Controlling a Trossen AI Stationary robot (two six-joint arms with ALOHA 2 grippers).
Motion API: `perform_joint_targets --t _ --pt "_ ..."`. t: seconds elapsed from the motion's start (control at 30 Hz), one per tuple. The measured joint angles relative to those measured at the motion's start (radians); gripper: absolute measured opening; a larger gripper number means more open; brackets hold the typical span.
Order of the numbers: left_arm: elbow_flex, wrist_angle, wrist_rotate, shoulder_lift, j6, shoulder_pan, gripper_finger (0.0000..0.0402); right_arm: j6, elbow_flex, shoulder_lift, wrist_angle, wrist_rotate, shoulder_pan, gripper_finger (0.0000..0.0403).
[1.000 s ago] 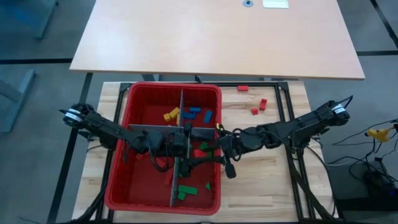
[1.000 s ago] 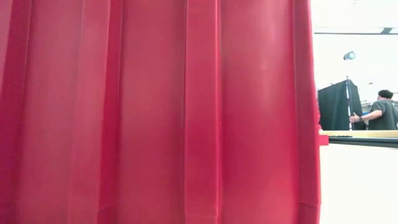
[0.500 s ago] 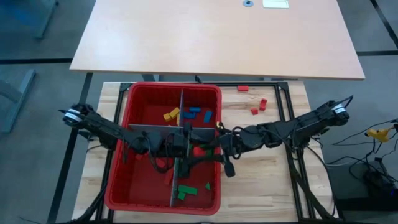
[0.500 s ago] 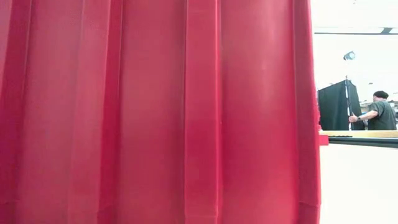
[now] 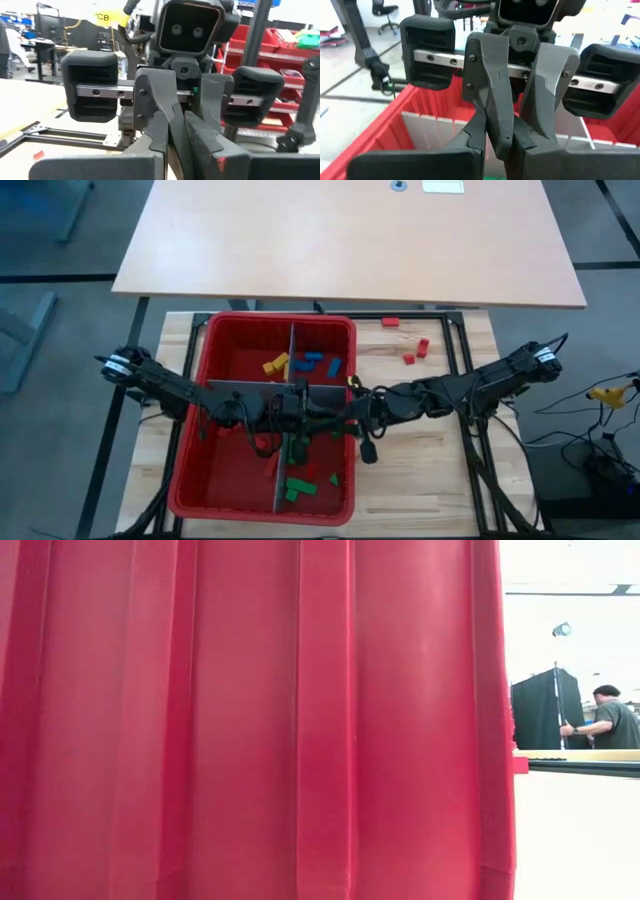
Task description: Sort blocks
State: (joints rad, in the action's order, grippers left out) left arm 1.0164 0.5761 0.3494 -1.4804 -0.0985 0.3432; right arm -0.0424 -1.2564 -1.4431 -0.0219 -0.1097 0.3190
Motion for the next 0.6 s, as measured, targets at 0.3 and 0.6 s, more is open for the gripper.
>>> perform_joint_targets --t 0.3,0.6 --pt "0.002 -0.046 -0.015 0.001 0.022 0.003 0.0055 -0.061 0.000 0.023 -0.093 0.018 0.001 0.0061" --pt "0.002 -0.144 -0.001 0.049 0.037 0.003 0.0030 -0.047 0.000 0.025 -0.119 -0.002 -0.001 0.0082"
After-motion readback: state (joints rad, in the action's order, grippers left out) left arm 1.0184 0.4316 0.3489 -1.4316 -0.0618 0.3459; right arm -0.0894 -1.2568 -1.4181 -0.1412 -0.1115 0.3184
